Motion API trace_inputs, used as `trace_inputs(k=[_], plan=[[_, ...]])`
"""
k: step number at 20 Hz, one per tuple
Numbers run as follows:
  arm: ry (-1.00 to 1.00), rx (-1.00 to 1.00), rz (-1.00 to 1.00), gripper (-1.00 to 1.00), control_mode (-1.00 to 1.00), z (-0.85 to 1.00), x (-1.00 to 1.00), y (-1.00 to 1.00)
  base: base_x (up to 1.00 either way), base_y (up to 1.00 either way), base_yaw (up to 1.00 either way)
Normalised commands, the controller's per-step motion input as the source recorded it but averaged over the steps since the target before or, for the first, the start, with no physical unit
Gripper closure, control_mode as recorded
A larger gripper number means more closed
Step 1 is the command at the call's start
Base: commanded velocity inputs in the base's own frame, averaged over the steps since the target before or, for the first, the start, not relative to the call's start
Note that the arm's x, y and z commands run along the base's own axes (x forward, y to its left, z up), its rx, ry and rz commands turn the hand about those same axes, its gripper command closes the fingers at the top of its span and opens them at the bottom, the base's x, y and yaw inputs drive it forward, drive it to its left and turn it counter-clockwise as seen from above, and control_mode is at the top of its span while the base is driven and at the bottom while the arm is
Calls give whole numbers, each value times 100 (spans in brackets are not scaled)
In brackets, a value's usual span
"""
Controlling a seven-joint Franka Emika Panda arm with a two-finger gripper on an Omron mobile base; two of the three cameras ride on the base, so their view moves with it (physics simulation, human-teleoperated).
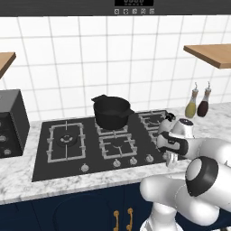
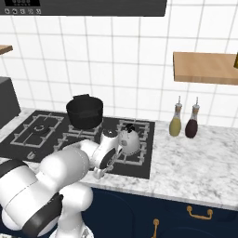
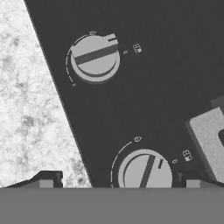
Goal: Pick the kettle from the counter and place it on a stove burner. Then turn the burner on.
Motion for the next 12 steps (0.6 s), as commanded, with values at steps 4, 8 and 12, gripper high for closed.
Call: trace_inputs(k=[4,8,12], plan=[[-29,0,0,-100,-100,86,-2,0,0,0,0],[-19,0,0,-100,-100,32,0,1,0,0,0],[-2,0,0,-100,-100,3,3,0,0,0,0]])
